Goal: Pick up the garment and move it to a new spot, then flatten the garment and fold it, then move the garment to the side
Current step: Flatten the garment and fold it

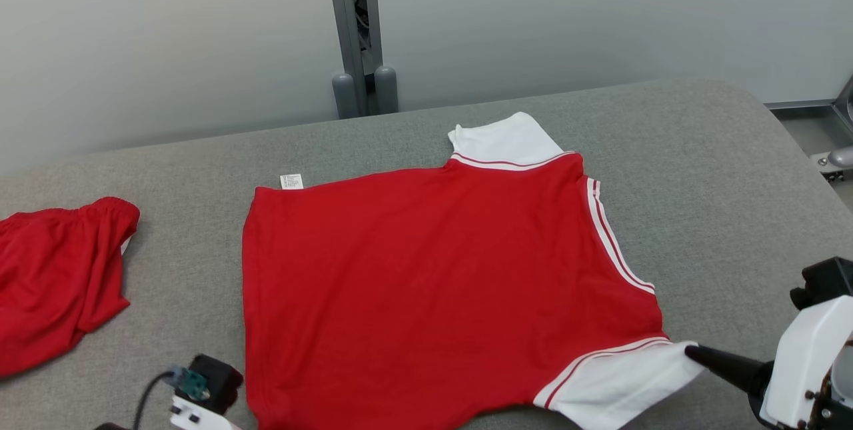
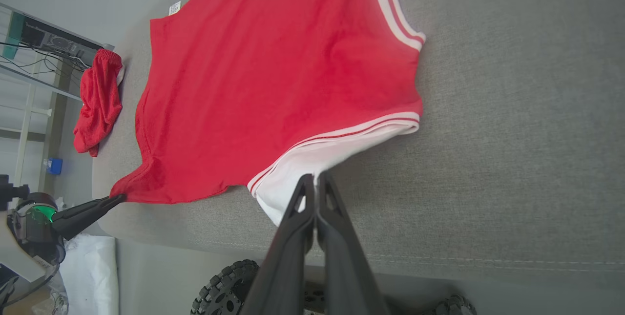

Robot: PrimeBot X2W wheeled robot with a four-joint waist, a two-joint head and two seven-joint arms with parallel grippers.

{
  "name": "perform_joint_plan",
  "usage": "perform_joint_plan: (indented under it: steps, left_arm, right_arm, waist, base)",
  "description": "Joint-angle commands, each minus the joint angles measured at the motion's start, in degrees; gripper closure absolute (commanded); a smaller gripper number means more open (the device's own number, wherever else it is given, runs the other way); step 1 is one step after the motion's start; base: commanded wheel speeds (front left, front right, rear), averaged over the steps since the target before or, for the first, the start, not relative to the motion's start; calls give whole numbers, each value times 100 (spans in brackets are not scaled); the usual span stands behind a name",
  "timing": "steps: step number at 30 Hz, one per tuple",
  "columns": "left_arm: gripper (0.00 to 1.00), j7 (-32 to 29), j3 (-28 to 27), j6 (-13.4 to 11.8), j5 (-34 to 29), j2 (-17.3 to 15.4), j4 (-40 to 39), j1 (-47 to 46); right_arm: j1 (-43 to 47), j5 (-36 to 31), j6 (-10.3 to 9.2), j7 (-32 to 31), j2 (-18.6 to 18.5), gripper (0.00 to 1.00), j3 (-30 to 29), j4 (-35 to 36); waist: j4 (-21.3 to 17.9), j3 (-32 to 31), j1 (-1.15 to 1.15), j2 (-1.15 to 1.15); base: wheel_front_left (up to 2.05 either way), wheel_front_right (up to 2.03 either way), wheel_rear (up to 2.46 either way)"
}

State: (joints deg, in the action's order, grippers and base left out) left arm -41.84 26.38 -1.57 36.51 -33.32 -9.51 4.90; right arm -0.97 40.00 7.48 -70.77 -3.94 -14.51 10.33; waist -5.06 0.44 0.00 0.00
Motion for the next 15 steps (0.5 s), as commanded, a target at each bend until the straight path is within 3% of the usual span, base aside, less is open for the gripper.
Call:
perform_joint_plan:
  steps: [1,15]
  left_arm:
    - [100,-20,-143,-48,157,7,-32,-145]
    - [100,70,-676,-214,810,280,-17,-546]
  right_arm:
    - [-145,65,3,140,-3,100,-39,-21]
    - [-942,151,3,849,10,100,-89,-632]
  waist:
    - [12,49,0,0]
    - [109,384,0,0]
  base:
    - [0,0,0]
    - [0,0,0]
